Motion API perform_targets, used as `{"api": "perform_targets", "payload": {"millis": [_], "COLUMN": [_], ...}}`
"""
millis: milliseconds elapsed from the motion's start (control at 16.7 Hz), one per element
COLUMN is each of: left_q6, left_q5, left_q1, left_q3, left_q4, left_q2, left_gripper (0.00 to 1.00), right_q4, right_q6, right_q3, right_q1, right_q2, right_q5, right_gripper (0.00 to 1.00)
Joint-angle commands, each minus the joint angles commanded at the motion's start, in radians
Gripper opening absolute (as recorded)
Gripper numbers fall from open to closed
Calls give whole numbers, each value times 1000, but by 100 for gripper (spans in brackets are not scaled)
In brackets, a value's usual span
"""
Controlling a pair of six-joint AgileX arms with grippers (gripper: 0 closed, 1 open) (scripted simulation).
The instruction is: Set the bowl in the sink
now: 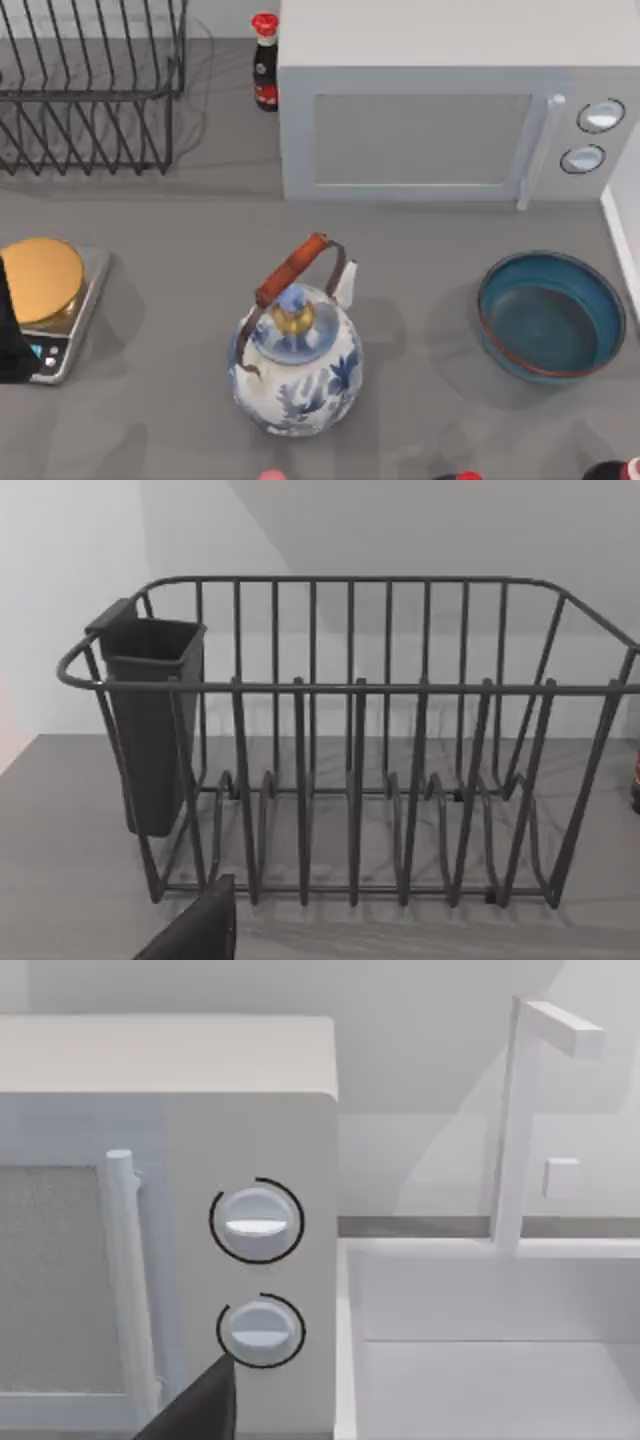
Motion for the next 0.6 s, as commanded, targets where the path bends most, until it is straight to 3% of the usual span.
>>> {"api": "perform_targets", "payload": {"millis": [300, 600], "left_q6": [0, 0], "left_q5": [0, 0], "left_q1": [0, 0], "left_q3": [0, 0], "left_q4": [0, 0], "left_q2": [0, 0], "left_gripper": [100, 100], "right_q4": [-58, -299], "right_q6": [9, 48], "right_q3": [64, 342], "right_q1": [11, 47], "right_q2": [64, 382], "right_q5": [-2, -2], "right_gripper": [100, 100]}}
